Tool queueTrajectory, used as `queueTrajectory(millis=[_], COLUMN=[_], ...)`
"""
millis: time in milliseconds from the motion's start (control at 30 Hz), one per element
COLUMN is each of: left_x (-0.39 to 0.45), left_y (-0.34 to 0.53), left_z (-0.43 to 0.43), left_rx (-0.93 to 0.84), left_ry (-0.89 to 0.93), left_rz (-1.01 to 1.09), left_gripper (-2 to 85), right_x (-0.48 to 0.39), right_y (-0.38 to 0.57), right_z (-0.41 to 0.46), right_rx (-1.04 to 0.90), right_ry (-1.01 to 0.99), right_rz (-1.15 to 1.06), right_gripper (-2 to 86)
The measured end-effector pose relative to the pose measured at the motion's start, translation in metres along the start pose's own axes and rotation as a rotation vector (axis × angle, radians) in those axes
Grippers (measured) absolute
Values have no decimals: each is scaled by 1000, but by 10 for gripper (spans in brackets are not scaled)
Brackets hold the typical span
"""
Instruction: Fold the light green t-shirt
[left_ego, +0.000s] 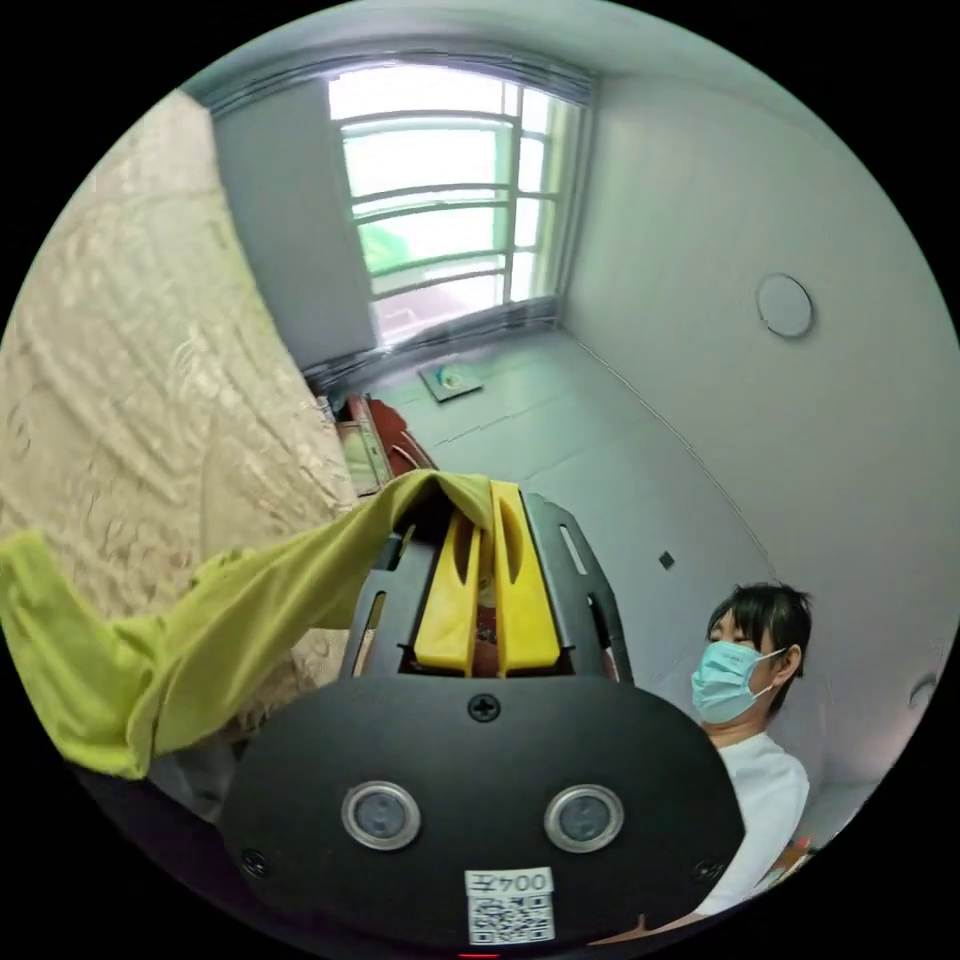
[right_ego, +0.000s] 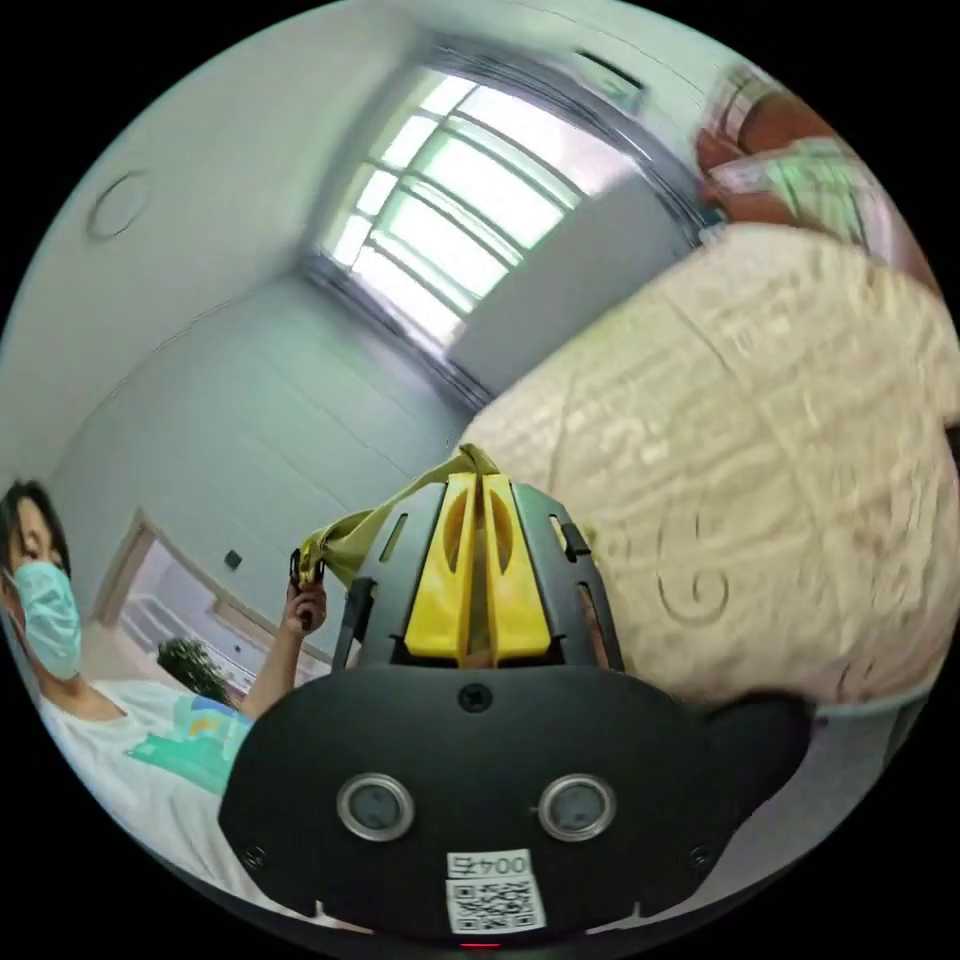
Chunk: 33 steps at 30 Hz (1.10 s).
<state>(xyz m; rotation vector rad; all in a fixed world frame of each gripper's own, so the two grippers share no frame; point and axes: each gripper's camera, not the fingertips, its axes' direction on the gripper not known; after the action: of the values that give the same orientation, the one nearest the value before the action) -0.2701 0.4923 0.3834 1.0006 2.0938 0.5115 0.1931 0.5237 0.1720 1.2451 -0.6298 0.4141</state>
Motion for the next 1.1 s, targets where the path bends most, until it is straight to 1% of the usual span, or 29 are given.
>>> queueTrajectory(millis=[33,67,100,133,167,233,267,333,367,433,467,500,533,567,633,700,733,800,967,1033,1100], left_x=[-31,-58,-70,-87,-95,-96,-92,-85,-80,-74,-74,-75,-78,-81,-85,-85,-85,-84,-79,-78,-78], left_y=[24,47,56,72,81,85,83,79,77,75,77,77,80,83,87,90,92,94,103,109,115], left_z=[-14,-23,-27,-31,-32,-30,-28,-26,-25,-22,-21,-21,-21,-21,-18,-15,-13,-12,-8,-5,-2], left_rx=[40,74,90,115,121,94,69,36,13,-9,1,8,21,30,37,29,26,27,36,37,35], left_ry=[-37,-55,-53,-47,-55,-82,-98,-115,-130,-146,-132,-122,-108,-104,-102,-92,-86,-85,-79,-75,-67], left_rz=[-66,-127,-157,-199,-220,-215,-200,-176,-160,-136,-136,-139,-145,-157,-170,-169,-168,-165,-156,-156,-159], left_gripper=[41,40,40,39,39,39,39,40,41,43,43,43,43,43,42,42,42,42,41,40,40], right_x=[43,63,94,111,114,107,102,77,71,58,60,70,83,88,109,129,134,136,142,149,159], right_y=[26,37,57,70,74,74,72,65,64,70,71,70,67,65,54,45,39,31,22,23,20], right_z=[32,47,71,91,100,126,130,143,145,160,164,171,171,168,139,128,130,143,194,211,203], right_rx=[-72,-105,-130,-144,-153,-239,-253,-301,-305,-301,-315,-381,-419,-420,-327,-294,-311,-353,-463,-520,-505], right_ry=[16,10,-30,-18,20,205,254,498,568,883,917,890,799,745,441,249,236,278,315,402,379], right_rz=[109,176,270,306,296,154,108,-122,-187,-379,-397,-383,-317,-281,-95,6,-10,-54,-82,-86,-48], right_gripper=[-3,-2,0,2,5,13,16,31,35,47,55,71,78,82,107,146,163,169,164,146,120])
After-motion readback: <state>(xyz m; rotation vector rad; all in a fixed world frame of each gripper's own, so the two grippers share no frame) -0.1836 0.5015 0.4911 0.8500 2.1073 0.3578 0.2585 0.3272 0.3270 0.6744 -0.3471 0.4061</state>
